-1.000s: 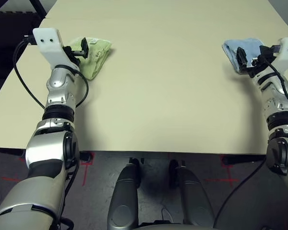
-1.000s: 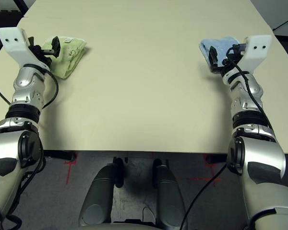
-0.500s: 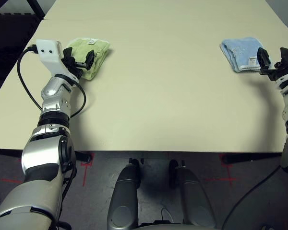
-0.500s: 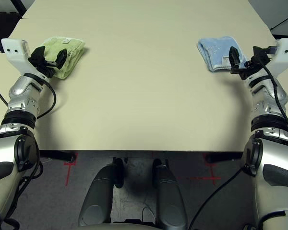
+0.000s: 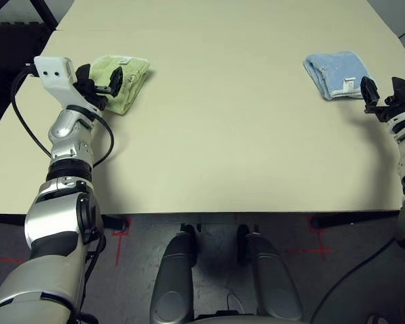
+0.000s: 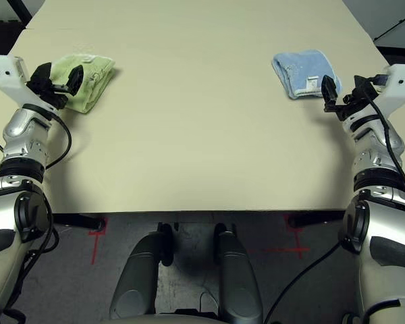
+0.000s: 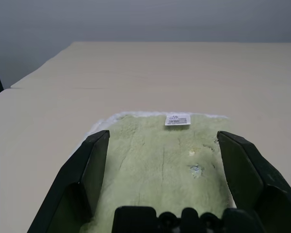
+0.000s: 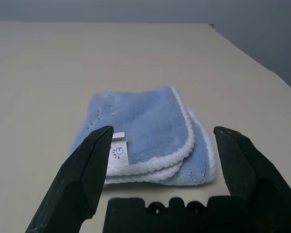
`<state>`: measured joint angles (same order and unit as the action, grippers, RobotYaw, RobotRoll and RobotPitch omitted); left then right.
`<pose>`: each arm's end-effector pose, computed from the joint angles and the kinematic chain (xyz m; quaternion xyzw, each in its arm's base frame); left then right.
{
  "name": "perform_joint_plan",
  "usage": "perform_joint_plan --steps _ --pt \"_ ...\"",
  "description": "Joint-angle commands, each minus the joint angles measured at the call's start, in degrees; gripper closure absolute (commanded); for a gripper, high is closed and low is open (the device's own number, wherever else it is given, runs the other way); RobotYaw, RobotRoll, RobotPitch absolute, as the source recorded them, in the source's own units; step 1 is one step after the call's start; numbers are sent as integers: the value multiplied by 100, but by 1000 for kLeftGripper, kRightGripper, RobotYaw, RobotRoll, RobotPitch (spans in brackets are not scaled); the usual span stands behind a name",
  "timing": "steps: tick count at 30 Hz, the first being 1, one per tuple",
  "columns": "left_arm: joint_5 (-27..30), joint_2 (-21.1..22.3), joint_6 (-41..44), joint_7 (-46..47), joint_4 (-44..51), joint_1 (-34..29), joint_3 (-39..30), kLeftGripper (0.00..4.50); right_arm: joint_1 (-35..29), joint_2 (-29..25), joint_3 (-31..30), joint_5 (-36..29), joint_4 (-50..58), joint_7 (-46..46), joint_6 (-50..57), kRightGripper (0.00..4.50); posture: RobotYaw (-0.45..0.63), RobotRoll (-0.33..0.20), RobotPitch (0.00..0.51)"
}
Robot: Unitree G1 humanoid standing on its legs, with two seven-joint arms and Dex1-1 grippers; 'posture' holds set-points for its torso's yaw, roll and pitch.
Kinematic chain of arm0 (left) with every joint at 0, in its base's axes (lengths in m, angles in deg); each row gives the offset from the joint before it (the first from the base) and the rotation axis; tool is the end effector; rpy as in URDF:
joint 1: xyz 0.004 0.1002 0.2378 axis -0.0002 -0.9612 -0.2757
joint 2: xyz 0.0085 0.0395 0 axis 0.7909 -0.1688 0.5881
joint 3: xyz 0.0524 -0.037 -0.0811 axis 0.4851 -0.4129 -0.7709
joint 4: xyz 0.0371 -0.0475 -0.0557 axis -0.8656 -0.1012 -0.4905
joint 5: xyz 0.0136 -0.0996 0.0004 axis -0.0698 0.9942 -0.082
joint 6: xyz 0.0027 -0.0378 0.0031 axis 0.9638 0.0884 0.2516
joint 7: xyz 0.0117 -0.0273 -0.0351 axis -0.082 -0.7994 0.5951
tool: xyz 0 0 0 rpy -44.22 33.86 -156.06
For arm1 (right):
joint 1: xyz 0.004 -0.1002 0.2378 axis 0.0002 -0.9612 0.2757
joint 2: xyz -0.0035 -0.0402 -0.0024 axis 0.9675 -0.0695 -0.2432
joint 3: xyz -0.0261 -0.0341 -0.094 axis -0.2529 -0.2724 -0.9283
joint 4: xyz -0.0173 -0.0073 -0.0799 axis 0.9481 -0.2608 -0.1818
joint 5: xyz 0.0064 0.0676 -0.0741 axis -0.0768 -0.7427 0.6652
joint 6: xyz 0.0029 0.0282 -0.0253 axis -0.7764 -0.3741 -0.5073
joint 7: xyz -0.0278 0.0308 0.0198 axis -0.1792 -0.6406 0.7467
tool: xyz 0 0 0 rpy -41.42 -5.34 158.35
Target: Fold the towel and set it aside.
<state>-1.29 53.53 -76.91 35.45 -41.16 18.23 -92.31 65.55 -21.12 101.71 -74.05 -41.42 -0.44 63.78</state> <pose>0.3313 0.2992 0.1822 0.0282 -0.1797 -0.0339 0.9827 0.3056 -0.3401 0.1667 0.0007 -0.1439 -0.0093 0.9896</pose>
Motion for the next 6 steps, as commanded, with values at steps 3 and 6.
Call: perform_joint_plan --steps 3,6 --pt "34 -81 -162 17 -20 -140 -58 11 -62 -1 160 -152 43 56 -261 0 -21 0 224" --pt "57 -125 -222 -106 -47 -141 -64 11 -51 108 175 -225 -27 122 -355 0 -21 0 224"
